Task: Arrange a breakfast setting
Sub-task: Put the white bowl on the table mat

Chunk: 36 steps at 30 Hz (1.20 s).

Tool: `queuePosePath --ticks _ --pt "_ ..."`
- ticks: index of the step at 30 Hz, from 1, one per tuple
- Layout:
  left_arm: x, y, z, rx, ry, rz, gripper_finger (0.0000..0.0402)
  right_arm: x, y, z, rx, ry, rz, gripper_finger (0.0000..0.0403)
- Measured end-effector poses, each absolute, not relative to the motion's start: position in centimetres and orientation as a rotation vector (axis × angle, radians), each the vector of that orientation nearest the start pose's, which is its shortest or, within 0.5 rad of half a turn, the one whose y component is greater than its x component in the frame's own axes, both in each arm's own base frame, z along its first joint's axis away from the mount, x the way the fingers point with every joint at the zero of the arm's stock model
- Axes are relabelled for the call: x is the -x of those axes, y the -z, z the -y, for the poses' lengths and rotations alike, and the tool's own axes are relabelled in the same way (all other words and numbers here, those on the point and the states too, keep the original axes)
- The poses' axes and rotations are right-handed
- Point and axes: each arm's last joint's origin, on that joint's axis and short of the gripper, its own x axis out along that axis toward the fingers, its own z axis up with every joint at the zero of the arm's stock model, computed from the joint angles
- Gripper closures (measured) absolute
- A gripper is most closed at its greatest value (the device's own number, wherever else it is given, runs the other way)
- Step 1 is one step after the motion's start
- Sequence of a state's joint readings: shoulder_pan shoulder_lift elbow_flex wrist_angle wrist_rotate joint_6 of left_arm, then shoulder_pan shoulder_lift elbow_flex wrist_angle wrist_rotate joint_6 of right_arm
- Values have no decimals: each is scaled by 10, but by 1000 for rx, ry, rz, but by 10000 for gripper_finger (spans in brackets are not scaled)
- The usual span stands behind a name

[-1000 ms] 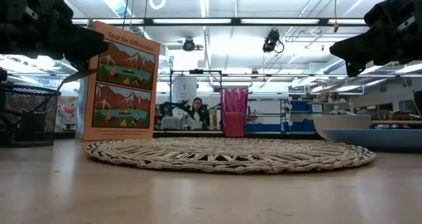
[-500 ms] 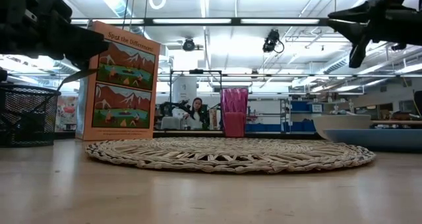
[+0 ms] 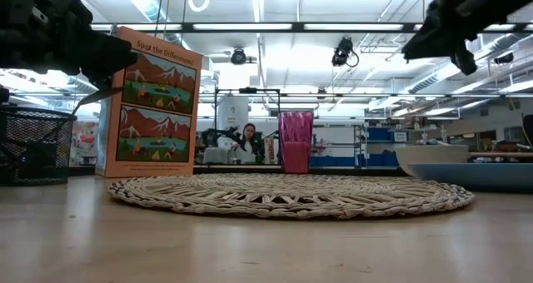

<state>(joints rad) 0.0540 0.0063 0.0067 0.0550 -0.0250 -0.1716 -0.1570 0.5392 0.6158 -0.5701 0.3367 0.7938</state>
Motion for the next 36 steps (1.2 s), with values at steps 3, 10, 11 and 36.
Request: queuePosePath --ticks 3,10,11,36 --pt "-97 -171 -6 172 -74 67 257 -125 -282 37 -711 729 -469 303" --pt "-97 -178 -6 368 -56 146 257 -153 -284 75 -701 886 -800 224" --pt "-96 -180 -6 409 -49 166 257 -157 -282 82 -690 894 -832 215" --pt "-95 -188 -6 658 9 255 257 -166 -190 193 -608 970 -1340 219"
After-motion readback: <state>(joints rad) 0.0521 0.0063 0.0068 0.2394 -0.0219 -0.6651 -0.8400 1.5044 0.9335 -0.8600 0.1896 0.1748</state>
